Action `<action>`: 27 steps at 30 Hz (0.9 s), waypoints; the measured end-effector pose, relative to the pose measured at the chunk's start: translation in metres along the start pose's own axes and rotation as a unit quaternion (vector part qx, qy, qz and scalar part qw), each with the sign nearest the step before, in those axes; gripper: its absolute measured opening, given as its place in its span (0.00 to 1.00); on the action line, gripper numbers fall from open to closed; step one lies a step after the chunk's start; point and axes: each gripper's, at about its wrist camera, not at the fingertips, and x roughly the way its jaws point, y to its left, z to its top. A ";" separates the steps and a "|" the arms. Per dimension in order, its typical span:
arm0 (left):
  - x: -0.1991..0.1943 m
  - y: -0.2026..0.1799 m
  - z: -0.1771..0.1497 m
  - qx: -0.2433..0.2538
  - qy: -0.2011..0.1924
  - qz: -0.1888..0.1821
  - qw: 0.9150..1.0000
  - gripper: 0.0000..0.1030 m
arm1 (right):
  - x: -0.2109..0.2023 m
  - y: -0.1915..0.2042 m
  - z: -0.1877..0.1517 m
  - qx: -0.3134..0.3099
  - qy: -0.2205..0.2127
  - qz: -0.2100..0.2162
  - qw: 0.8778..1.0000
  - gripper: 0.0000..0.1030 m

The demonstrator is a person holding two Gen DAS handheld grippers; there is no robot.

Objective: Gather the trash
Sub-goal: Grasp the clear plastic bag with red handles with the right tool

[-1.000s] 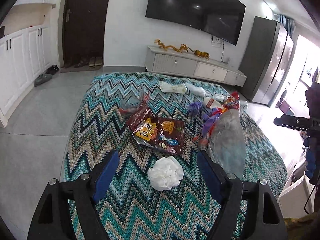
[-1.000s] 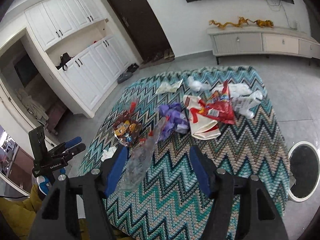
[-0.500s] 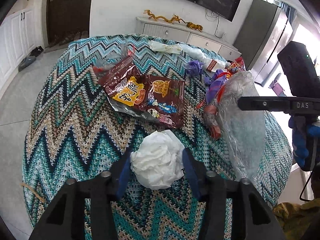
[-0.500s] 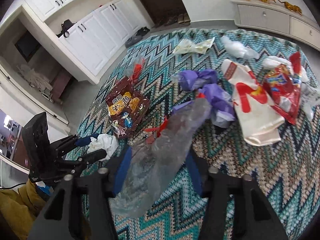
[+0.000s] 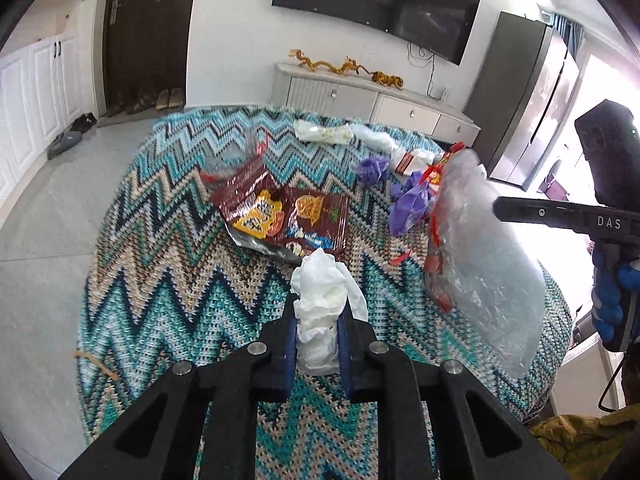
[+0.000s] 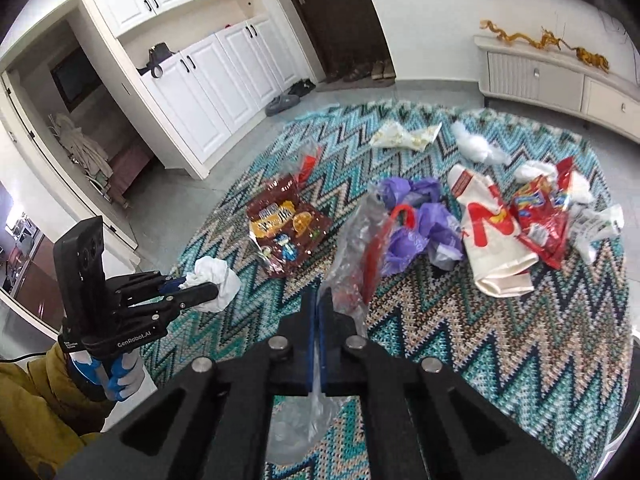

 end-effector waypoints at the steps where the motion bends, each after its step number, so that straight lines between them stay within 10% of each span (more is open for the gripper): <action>1: -0.006 -0.002 0.000 0.002 -0.006 0.002 1.000 0.16 | -0.008 0.003 -0.001 -0.003 -0.009 -0.001 1.000 0.01; 10: -0.048 -0.020 0.005 0.011 -0.041 0.015 0.999 0.16 | -0.052 0.011 -0.015 -0.004 -0.044 -0.015 0.999 0.01; 20: -0.047 -0.010 0.001 -0.009 -0.043 0.002 0.999 0.16 | -0.016 -0.001 -0.030 -0.005 0.023 -0.027 0.999 0.05; 22: -0.042 -0.008 0.001 -0.015 -0.040 -0.005 0.999 0.16 | -0.003 -0.005 -0.031 -0.005 0.040 -0.037 0.998 0.10; 24: -0.036 -0.005 0.000 -0.019 -0.036 -0.009 0.999 0.16 | 0.009 -0.010 -0.032 -0.003 0.052 -0.043 0.998 0.45; 27: -0.027 -0.001 0.000 -0.028 -0.030 -0.014 0.999 0.16 | 0.028 -0.016 -0.031 0.000 0.068 -0.045 0.997 0.52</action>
